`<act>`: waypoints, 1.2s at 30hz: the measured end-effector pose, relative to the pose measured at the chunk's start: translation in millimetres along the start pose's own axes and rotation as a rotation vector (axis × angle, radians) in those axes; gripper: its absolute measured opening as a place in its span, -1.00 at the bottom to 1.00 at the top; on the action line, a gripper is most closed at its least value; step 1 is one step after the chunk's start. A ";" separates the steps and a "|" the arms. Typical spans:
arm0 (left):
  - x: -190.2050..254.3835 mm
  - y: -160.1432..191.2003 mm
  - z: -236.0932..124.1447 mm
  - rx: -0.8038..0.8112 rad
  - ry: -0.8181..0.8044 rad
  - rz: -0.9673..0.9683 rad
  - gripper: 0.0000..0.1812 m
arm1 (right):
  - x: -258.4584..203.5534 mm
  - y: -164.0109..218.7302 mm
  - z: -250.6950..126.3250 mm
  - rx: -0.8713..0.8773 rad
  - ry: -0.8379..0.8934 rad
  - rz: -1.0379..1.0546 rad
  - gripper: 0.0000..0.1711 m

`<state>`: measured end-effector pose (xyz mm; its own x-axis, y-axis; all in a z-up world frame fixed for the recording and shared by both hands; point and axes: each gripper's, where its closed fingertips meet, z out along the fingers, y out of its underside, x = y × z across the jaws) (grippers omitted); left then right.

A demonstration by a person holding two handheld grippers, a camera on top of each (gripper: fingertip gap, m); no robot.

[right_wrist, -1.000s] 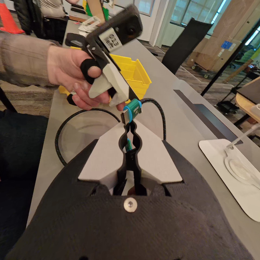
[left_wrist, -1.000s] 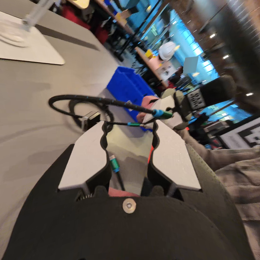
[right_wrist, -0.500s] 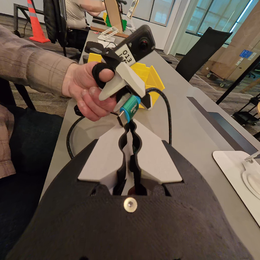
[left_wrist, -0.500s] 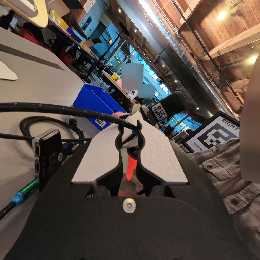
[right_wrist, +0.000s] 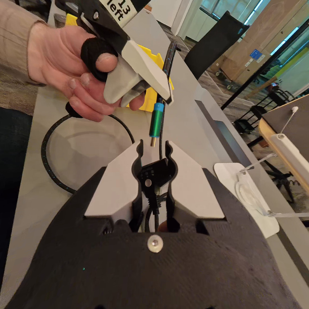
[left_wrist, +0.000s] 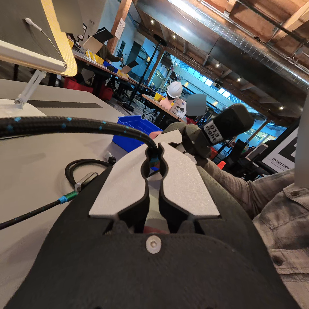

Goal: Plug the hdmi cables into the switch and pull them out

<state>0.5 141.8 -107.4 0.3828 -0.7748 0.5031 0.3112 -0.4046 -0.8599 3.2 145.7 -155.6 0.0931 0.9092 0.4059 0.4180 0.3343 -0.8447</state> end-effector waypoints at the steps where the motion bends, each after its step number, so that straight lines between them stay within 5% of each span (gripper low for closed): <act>1: 1.5 1.0 1.1 -0.005 0.003 0.008 -0.94 | -0.3 -2.7 1.0 0.002 0.011 -0.012 -0.75; 3: 2.3 1.6 2.6 -0.001 -0.003 0.013 -0.94 | 3.0 -5.8 3.2 -0.003 0.055 -0.027 -0.91; 9: 2.2 -0.9 0.3 -0.008 0.003 0.014 -0.93 | 14.1 -9.8 0.8 -0.020 0.168 -0.137 -0.92; 13: 1.6 7.3 2.1 -0.095 -0.014 0.050 -0.50 | 15.8 -13.7 -2.1 -0.041 0.221 -0.267 -0.91; 16: -1.4 12.3 3.7 -0.138 -0.044 0.088 -0.39 | 11.9 -16.3 -2.8 -0.040 0.225 -0.340 -0.91; 25: 7.7 24.1 8.2 -0.187 0.035 0.036 -0.34 | -2.7 -30.6 -4.6 0.020 0.183 -0.420 -0.91; 30: 14.4 27.5 5.7 -0.215 0.075 0.072 -0.60 | -3.5 -30.2 -7.4 0.019 0.166 -0.433 -0.91; 36: 16.6 29.3 4.8 -0.232 0.085 0.081 -0.65 | -4.6 -27.5 -9.9 0.013 0.144 -0.447 -0.91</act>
<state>20.1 119.4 -123.8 0.3211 -0.8430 0.4316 0.0706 -0.4331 -0.8986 0.2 129.9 -130.8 0.0315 0.6321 0.7742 0.4348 0.6888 -0.5801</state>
